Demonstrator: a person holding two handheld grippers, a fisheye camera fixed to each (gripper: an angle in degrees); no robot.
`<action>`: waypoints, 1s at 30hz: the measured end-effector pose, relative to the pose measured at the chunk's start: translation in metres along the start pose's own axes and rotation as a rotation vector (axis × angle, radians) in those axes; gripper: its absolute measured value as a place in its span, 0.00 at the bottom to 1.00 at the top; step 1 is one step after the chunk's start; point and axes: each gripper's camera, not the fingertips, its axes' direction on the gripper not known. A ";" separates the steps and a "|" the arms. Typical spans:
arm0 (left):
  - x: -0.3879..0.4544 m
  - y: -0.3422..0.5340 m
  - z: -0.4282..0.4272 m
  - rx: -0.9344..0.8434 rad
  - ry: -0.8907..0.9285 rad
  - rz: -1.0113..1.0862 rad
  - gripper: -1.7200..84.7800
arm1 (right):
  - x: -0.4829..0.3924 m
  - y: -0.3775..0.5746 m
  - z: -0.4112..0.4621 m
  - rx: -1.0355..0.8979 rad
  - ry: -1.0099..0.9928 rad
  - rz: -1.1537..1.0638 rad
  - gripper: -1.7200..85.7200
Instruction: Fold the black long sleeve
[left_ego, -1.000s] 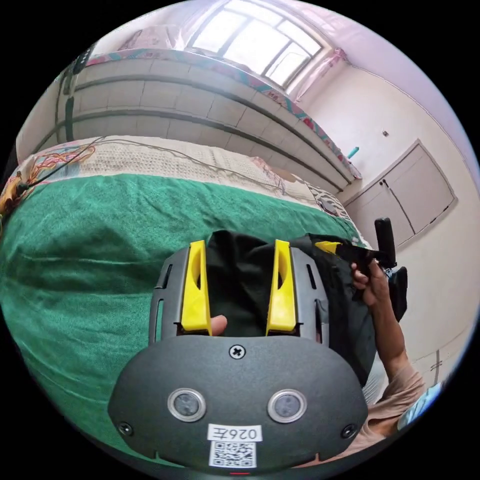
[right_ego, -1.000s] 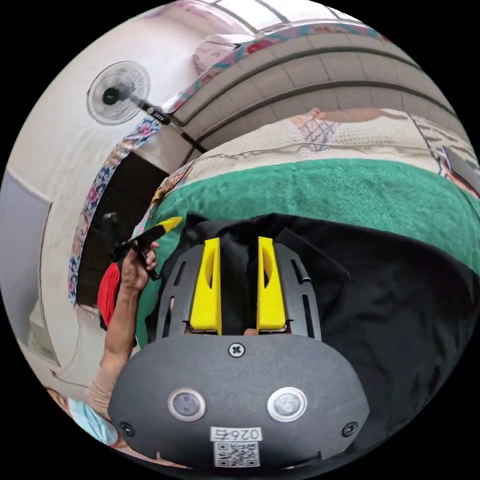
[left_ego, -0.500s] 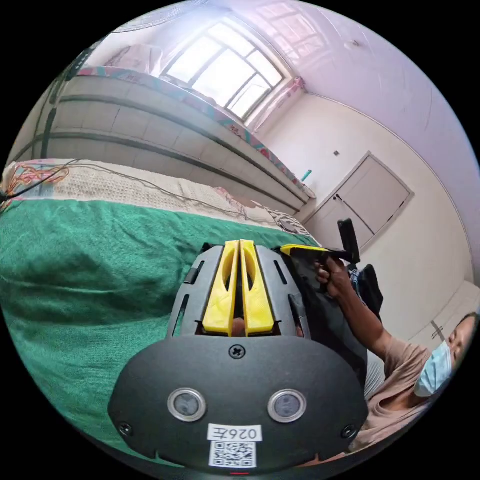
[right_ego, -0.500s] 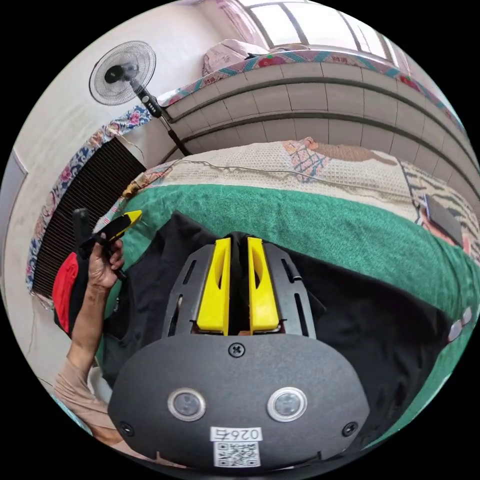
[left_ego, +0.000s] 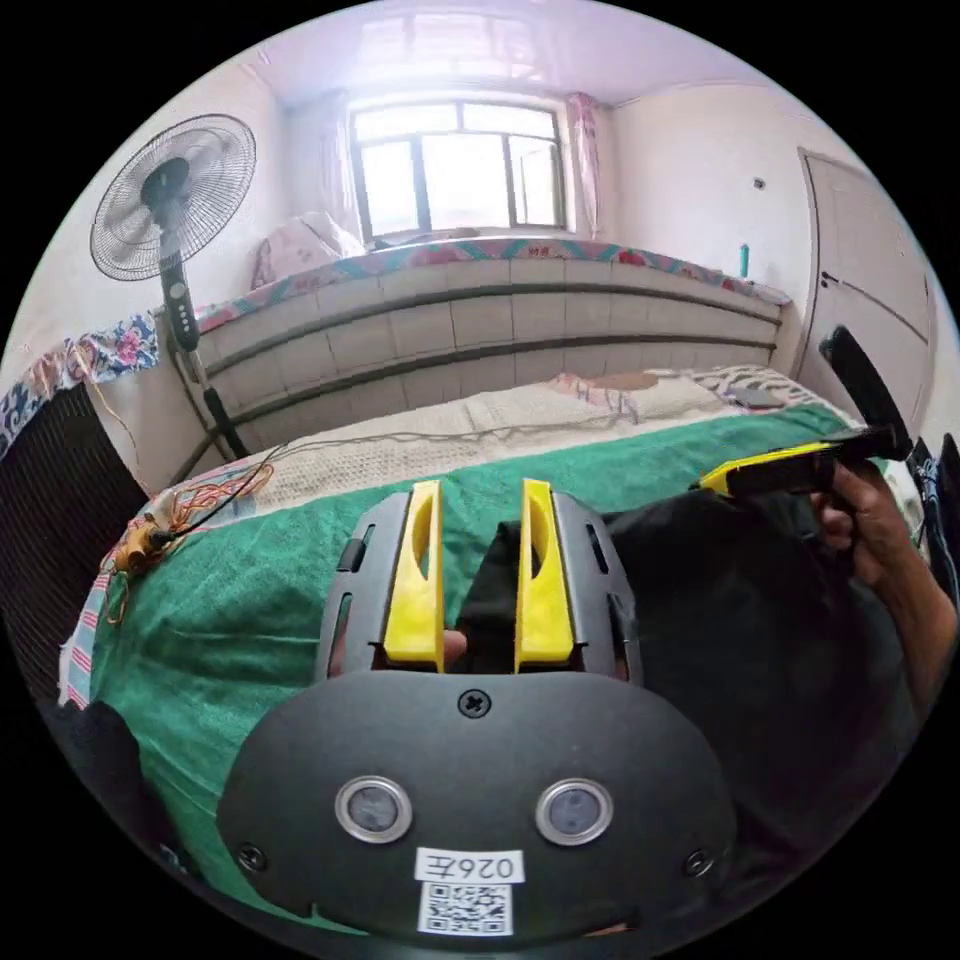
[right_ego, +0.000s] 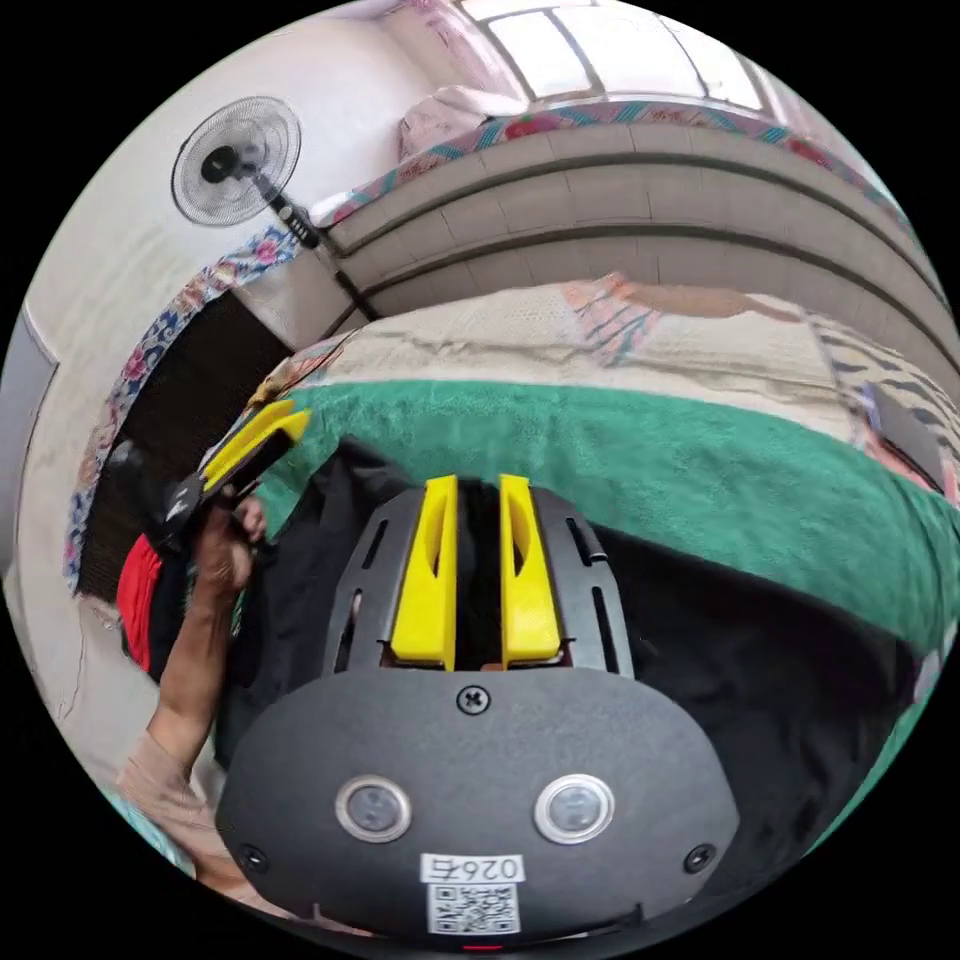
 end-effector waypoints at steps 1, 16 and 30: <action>0.000 0.003 -0.008 0.049 -0.001 0.006 0.03 | -0.003 -0.002 0.005 -0.028 -0.026 -0.001 0.03; 0.015 0.057 -0.041 0.406 0.243 0.121 0.08 | -0.087 0.022 0.010 -0.055 0.378 -0.377 0.06; 0.029 0.065 -0.009 0.262 0.162 -0.093 0.01 | -0.129 0.038 -0.002 0.222 0.174 -0.212 0.01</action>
